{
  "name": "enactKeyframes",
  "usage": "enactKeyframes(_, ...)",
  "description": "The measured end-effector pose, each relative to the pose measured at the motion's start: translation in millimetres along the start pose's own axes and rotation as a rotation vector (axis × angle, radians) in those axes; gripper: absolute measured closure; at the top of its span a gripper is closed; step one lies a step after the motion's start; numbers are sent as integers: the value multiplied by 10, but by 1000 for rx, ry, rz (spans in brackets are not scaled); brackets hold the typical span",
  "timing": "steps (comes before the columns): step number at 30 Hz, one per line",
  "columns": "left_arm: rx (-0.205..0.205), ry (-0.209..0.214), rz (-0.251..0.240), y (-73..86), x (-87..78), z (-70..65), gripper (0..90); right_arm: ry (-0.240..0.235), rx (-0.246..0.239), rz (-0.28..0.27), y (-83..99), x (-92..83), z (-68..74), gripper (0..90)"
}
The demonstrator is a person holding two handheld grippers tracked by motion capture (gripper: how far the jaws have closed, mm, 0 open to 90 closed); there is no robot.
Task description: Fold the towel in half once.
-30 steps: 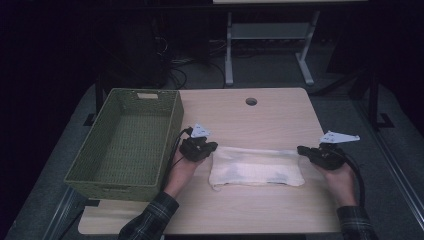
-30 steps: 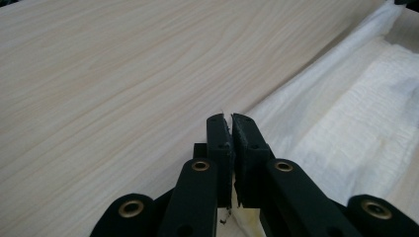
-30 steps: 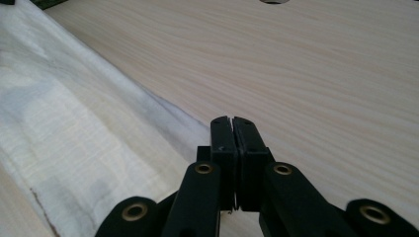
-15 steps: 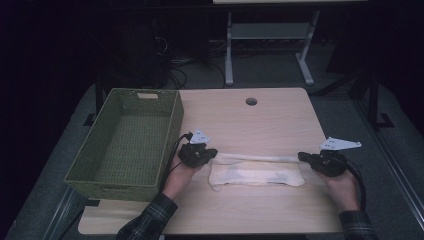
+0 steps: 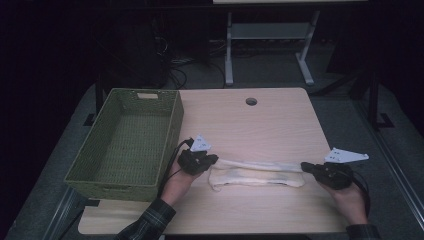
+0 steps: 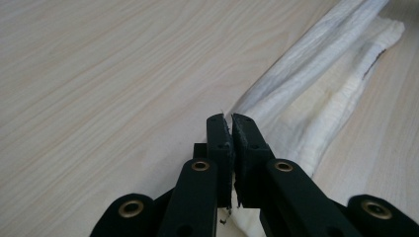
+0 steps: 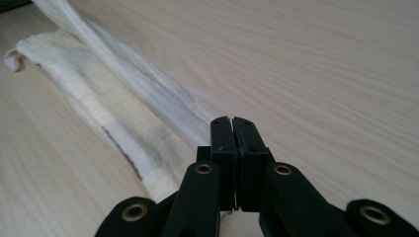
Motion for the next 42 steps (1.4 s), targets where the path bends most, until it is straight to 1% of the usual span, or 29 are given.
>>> enactKeyframes(1,10,3,7,23,-5,-20,863,-5,0,4,27,-1,18,884)
enactKeyframes(4,15,6,10,37,-7,-44,863,-10,6,18,73,2,44,884)
enactKeyframes(6,26,8,10,51,-11,-65,863,-12,2,24,109,1,62,884)
enactKeyframes(7,39,11,15,64,-18,-79,863,-18,6,30,135,-4,75,884)
enactKeyframes(11,61,20,31,103,-34,-111,863,-20,11,33,170,-23,111,884)
enactKeyframes(12,61,20,31,103,-34,-111,863,-20,11,33,170,-23,111,884)
enactKeyframes(14,69,27,50,152,-33,-144,863,-29,9,33,187,-32,126,884)
enactKeyframes(16,76,30,53,171,-32,-155,862,-32,7,34,195,-32,134,884)
enactKeyframes(17,86,38,69,204,-33,-174,860,-40,9,44,223,-29,157,884)
enactKeyframes(19,86,38,71,216,-31,-183,860,-45,15,54,249,-23,171,883)
enactKeyframes(20,92,42,81,230,-27,-193,860,-50,12,58,264,-15,172,883)
enactKeyframes(21,98,42,87,245,-19,-202,860,-54,20,73,303,2,183,884)
enactKeyframes(22,108,44,98,261,-10,-210,860,-54,20,73,303,2,183,884)
enactKeyframes(24,114,47,110,284,11,-229,860,-62,25,84,335,23,193,883)
enactKeyframes(26,132,56,138,330,44,-270,858,-61,33,109,370,46,198,879)
enactKeyframes(30,137,53,138,335,50,-277,853,-62,37,118,382,66,195,873)
enactKeyframes(31,133,53,134,329,44,-269,840,-62,33,117,378,62,196,857)
enactKeyframes(32,123,55,125,312,28,-254,791,-64,19,104,362,43,195,778)
enactKeyframes(33,123,55,125,312,28,-254,759,-61,26,94,353,35,197,749)
enactKeyframes(34,117,56,119,298,12,-246,759,-61,26,94,353,35,197,749)
enactKeyframes(35,98,59,96,266,-14,-239,695,-58,32,75,324,7,189,687)
enactKeyframes(38,95,66,82,236,-30,-237,603,-45,40,57,295,-12,166,626)
enactKeyframes(40,96,79,71,196,-24,-236,534,-41,43,51,280,-11,158,599)
enactKeyframes(42,101,95,64,162,-13,-240,499,-28,42,52,263,-7,145,587)
Point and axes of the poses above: each handheld gripper's, and its own axes: x roughly forward along the jaws, y roughly out of its underside, z roughly to its left, the point moved 5 cm from there along x, roughly forward along the jaws, and after that the axes turned 15 degrees about -y, right-handed, at the moved point
